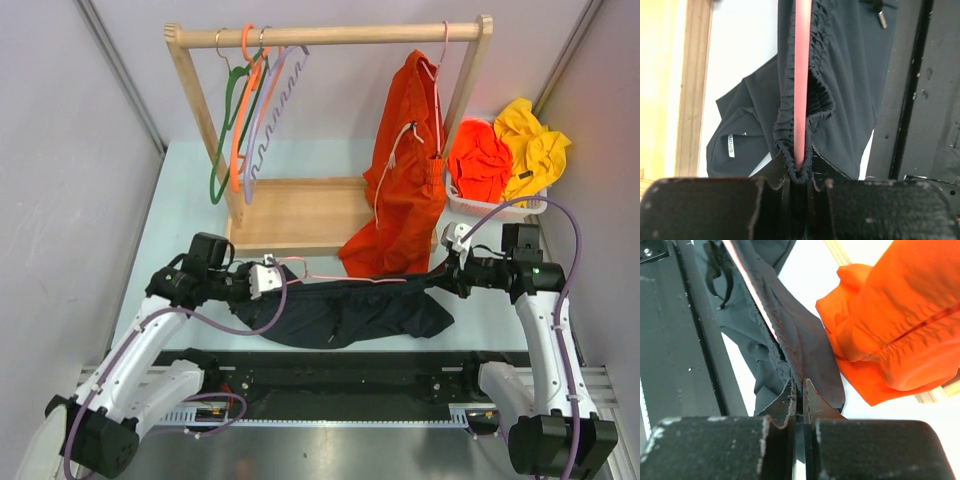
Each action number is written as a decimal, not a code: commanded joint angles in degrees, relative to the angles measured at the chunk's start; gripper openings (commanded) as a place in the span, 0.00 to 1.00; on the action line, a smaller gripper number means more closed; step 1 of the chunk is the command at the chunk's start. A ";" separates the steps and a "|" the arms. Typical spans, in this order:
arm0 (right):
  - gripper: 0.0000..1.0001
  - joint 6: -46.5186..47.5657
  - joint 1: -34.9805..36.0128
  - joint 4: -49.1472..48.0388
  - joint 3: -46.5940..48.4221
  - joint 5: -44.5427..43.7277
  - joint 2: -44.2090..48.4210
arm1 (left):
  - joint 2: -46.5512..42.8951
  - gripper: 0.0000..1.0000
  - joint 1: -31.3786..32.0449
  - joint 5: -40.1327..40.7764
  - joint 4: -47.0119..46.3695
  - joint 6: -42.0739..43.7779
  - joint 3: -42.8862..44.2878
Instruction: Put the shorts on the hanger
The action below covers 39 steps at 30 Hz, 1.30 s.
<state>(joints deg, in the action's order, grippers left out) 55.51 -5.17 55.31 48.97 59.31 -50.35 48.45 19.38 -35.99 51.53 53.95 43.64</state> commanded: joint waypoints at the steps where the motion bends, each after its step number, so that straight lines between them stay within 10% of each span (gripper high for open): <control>1: 0.00 5.58 -1.60 2.87 4.20 -3.50 1.30 | 2.53 0.00 -0.74 10.50 2.97 0.02 2.50; 15: 0.01 -7.69 19.31 -11.35 6.05 -10.35 -1.50 | 7.36 0.00 14.81 11.91 -5.29 -11.94 8.30; 25: 0.69 -8.04 24.48 -12.24 6.58 -12.55 0.33 | 6.40 0.00 15.25 6.99 -5.03 -15.37 9.27; 39: 0.51 -19.91 46.65 -34.56 7.01 -22.39 -9.49 | 6.57 0.00 15.43 2.42 -5.03 -13.00 12.00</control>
<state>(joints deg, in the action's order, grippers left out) 38.76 36.91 29.87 53.41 40.18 -56.86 55.94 34.24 -29.15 48.36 40.49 52.14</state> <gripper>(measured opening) 0.541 0.109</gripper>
